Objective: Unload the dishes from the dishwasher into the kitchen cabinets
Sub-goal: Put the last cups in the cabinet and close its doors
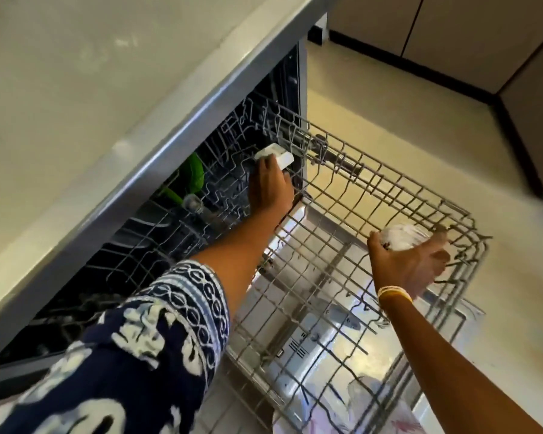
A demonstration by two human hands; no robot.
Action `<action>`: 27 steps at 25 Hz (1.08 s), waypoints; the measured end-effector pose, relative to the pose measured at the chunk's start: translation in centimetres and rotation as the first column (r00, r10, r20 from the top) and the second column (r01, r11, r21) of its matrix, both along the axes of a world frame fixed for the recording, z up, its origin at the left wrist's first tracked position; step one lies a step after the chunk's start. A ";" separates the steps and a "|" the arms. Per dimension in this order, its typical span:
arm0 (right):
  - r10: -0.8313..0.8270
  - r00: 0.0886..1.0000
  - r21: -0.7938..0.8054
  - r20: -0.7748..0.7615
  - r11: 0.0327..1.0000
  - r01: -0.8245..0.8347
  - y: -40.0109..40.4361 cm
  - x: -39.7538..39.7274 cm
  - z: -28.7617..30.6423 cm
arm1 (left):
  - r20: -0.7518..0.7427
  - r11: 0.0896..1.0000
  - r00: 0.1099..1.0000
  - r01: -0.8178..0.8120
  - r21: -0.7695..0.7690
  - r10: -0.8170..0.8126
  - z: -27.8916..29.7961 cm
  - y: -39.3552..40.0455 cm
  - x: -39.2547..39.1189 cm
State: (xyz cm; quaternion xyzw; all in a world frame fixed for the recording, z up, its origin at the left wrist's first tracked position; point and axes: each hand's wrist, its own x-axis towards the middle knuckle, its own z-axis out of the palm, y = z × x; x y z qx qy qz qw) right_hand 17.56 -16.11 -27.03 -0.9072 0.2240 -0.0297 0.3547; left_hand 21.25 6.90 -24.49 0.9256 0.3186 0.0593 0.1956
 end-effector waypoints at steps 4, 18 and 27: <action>-0.002 0.999 -0.003 0.036 1.000 0.002 -0.3 0.1 -0.7 | -0.133 0.992 0.984 -0.118 0.033 0.121 -1.5 2.4 3.2; 0.127 0.992 0.188 -0.016 0.975 -0.122 4.2 -3.0 6.8 | 0.088 0.956 0.977 -0.171 -0.239 0.196 4.0 -2.5 -4.2; 0.571 0.818 0.084 0.066 0.814 -0.575 3.2 -12.7 20.1 | 0.089 0.955 0.974 -0.183 -0.232 0.208 15.7 -7.5 -22.0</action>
